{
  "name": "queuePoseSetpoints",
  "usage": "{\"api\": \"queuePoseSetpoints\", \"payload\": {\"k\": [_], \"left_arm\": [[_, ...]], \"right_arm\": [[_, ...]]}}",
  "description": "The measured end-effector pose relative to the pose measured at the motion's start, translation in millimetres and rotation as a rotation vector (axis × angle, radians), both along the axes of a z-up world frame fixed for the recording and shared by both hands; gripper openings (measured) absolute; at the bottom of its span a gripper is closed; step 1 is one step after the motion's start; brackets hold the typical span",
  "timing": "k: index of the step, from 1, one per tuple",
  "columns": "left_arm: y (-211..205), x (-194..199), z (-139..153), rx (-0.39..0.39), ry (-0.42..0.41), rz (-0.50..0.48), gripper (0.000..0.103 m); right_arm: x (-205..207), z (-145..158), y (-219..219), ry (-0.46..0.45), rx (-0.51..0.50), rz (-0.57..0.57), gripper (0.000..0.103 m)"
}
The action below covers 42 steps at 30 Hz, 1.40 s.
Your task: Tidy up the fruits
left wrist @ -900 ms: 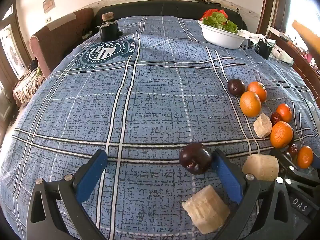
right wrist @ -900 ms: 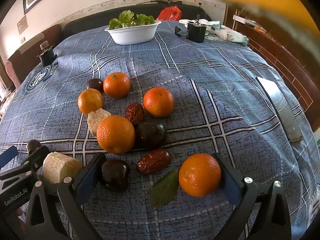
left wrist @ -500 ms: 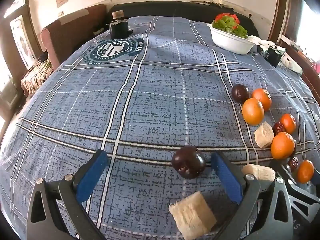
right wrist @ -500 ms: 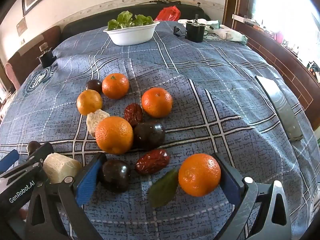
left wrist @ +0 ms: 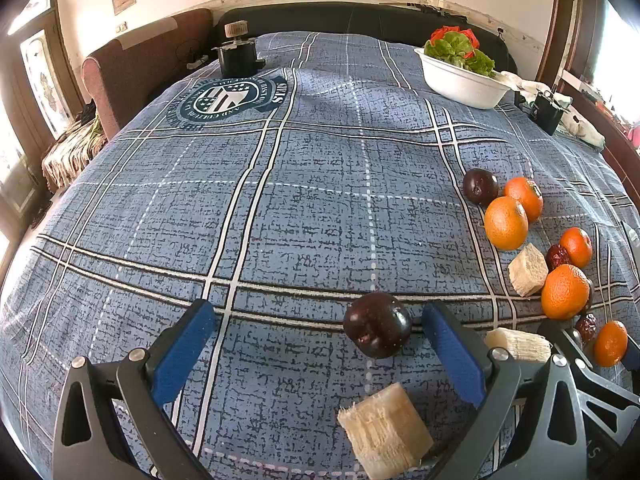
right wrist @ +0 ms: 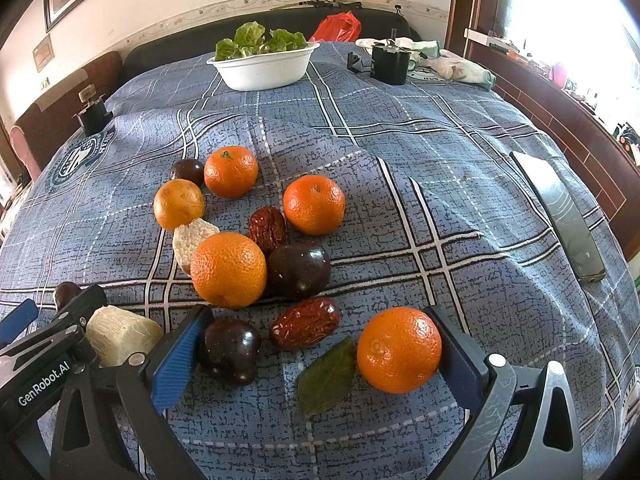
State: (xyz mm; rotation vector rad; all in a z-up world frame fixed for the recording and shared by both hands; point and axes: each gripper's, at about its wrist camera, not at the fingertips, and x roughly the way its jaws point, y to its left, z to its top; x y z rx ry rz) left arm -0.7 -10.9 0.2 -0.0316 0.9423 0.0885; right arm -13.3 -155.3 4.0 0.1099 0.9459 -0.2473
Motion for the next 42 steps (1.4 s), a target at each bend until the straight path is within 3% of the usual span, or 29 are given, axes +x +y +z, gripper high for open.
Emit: {"api": "queuePoseSetpoints", "payload": {"k": [42], "left_arm": [[-0.9,1.7,-0.2,-0.002,-0.002,-0.005,0.103]], "right_arm": [[0.8,-0.1,0.0,0.000,0.001,-0.003,0.103]]}}
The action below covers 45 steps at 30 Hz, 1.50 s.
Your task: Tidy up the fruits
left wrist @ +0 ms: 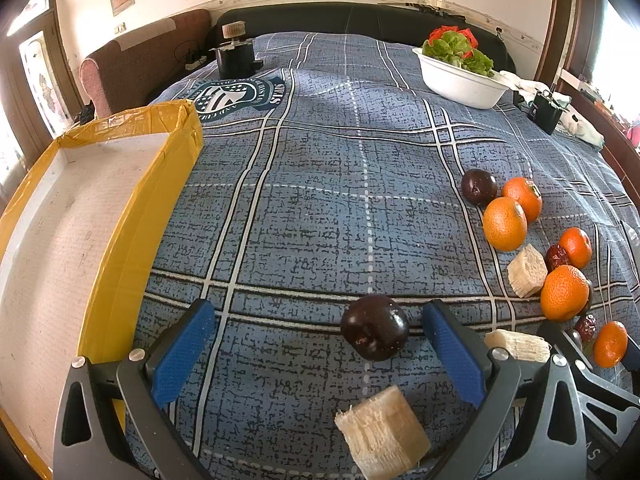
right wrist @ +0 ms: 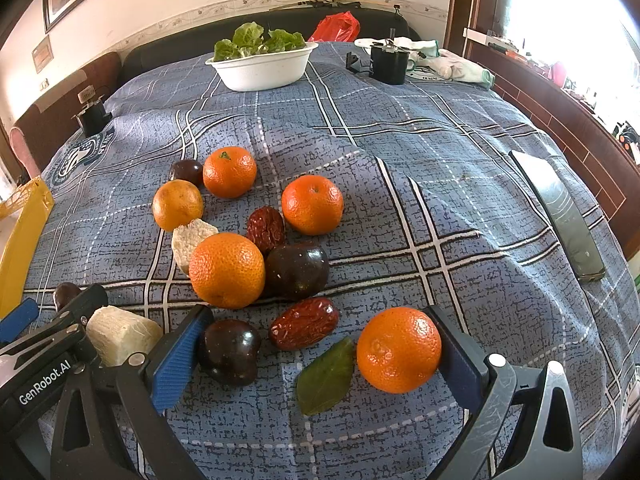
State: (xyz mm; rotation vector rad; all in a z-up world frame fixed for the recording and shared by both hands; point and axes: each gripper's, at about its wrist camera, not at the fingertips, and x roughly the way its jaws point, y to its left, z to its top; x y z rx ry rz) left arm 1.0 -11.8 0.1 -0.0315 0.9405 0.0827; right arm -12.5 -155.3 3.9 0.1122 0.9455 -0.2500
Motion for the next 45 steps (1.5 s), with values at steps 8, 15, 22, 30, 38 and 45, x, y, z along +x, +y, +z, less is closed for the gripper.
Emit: {"api": "queuePoseSetpoints", "payload": {"k": [8,15,22,30,38,45], "left_arm": [[0.0,0.0,0.0,0.000,0.000,0.000,0.103],[-0.1,0.0,-0.1,0.000,0.000,0.000,0.103],[2.4,-0.7,-0.2,-0.001,0.000,0.013,0.103],[2.7,-0.5,-0.1,-0.001,0.000,0.013,0.103],[2.6,-0.5,-0.1,-0.001,0.000,0.013,0.103],[2.6,-0.5,-0.1,-0.001,0.000,0.013,0.103]], "right_arm": [[0.2,-0.1,0.2,0.000,0.000,0.000,0.103],[-0.4,0.1,-0.1,0.000,0.000,0.000,0.103],[2.7,0.0,0.1,0.002,-0.004,-0.016,0.103],[2.8,0.1,-0.4,0.002,-0.004,-0.016,0.103],[3.0,0.2,-0.3,0.002,-0.004,-0.017,0.103],[3.1,0.2,-0.3,0.002,-0.004,-0.017,0.103]]}}
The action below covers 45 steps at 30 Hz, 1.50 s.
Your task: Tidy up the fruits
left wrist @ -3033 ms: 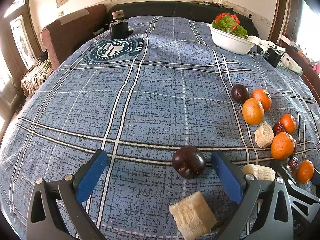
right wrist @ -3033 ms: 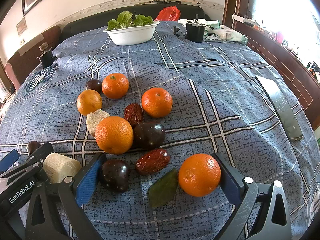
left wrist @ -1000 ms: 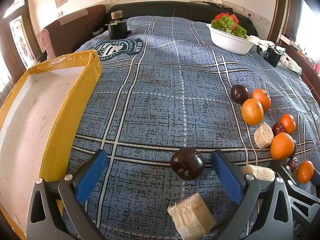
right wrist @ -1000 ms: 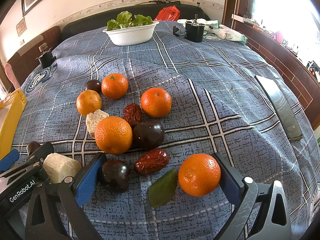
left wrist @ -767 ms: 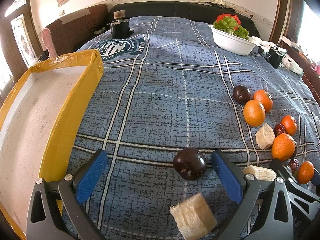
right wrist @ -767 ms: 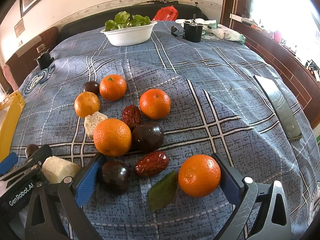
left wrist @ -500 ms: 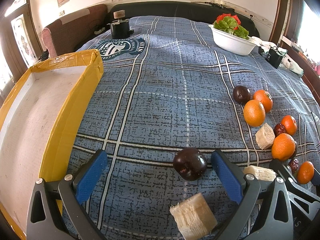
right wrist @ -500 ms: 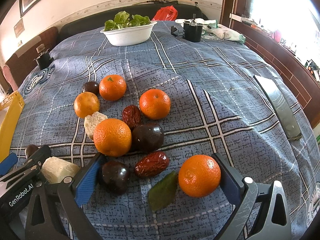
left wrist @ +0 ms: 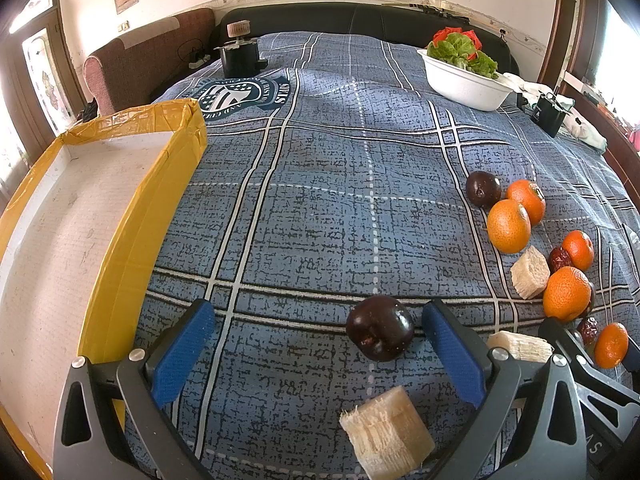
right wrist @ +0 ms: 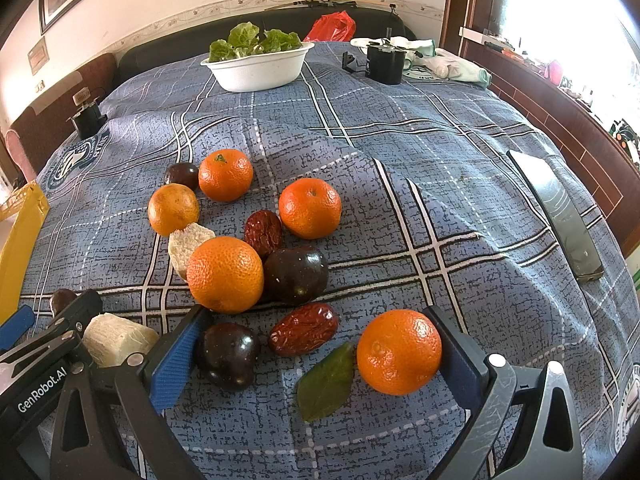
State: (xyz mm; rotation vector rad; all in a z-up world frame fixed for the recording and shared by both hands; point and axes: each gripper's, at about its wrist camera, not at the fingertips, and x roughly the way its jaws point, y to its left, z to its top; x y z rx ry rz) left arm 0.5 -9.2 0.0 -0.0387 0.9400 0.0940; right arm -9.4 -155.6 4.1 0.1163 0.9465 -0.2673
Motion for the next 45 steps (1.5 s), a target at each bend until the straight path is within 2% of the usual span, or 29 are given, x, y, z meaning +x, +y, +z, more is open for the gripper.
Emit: {"api": "queuePoseSetpoints", "payload": {"k": [24,26,28,29,30,31,36,43,45], "left_arm": [[-0.1,0.1,0.1,0.000,0.000,0.000,0.103],[0.1,0.1,0.1,0.000,0.000,0.000,0.103],[0.3,0.5,0.2,0.000,0.000,0.000,0.103],[0.3,0.6,0.3,0.000,0.001,0.000,0.103],[0.4,0.6,0.2,0.000,0.000,0.000,0.103],[0.4,0.5,0.3,0.000,0.000,0.000,0.103],[0.7,0.2,0.4,0.001,0.000,0.000,0.103],[0.7,0.2,0.4,0.001,0.000,0.000,0.103],[0.7,0.1,0.4,0.002,0.000,0.000,0.103]], "right_arm": [[0.2,-0.1,0.0,0.000,0.000,0.000,0.103],[2.9,0.6,-0.8,0.015,0.007,0.045,0.103],[4.0,3.3,-3.1,0.034,0.036,0.167,0.101],[-3.6,9.8,-8.9,0.010,0.077,0.185,0.096],[-15.6,20.2,-17.7,-0.038,0.129,0.193,0.085],[-27.4,30.9,-26.1,-0.082,0.169,0.209,0.084],[-69.3,61.8,-60.7,-0.212,0.242,0.260,0.085],[-88.3,66.8,-82.4,-0.261,0.386,0.310,0.084],[-93.7,70.5,-84.7,-0.292,0.392,0.310,0.084]]}}
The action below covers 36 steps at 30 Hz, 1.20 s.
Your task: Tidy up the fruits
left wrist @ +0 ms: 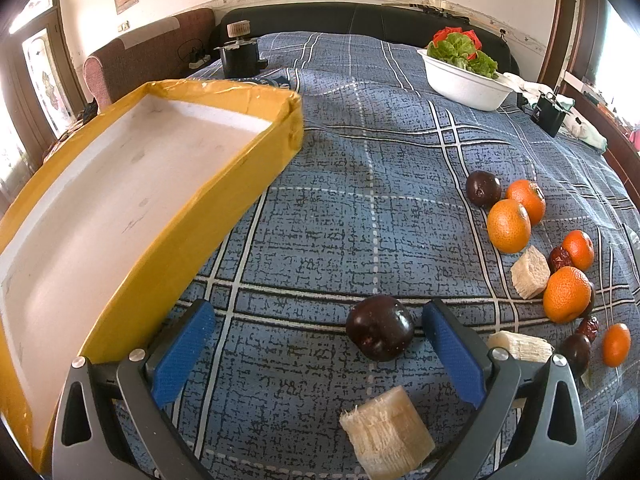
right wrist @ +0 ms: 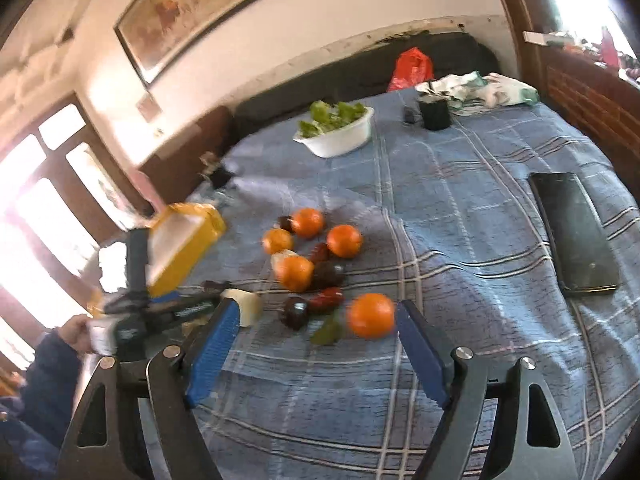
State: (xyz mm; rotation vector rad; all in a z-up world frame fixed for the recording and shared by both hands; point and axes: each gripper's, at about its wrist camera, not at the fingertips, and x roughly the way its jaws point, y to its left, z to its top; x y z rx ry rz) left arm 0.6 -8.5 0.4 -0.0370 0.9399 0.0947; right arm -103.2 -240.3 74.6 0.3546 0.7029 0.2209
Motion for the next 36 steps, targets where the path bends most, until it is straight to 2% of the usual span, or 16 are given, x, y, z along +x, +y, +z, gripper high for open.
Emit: {"api": "queuePoseSetpoints", "payload": {"k": [7,20,25,34,36], "left_arm": [[0.0,0.1,0.0,0.000,0.000,0.000,0.103],[-0.1,0.1,0.0,0.000,0.000,0.000,0.103],[-0.1,0.1,0.0,0.000,0.000,0.000,0.103],[-1.0,-0.2,-0.1,0.000,0.003,0.016,0.103],[-1.6,-0.5,1.1,0.014,0.023,-0.005,0.103]], "right_arm": [[-6.9,-2.3,3.5,0.005,-0.009,0.034,0.080],[-22.3,14.3,3.4,-0.059,0.025,0.078,0.081],[-39.7,29.1,12.5,-0.106,0.007,0.102,0.087],[-56.1,40.5,23.2,-0.127,-0.013,0.118,0.088],[-55.7,40.4,27.5,-0.126,-0.003,0.125,0.088]]}}
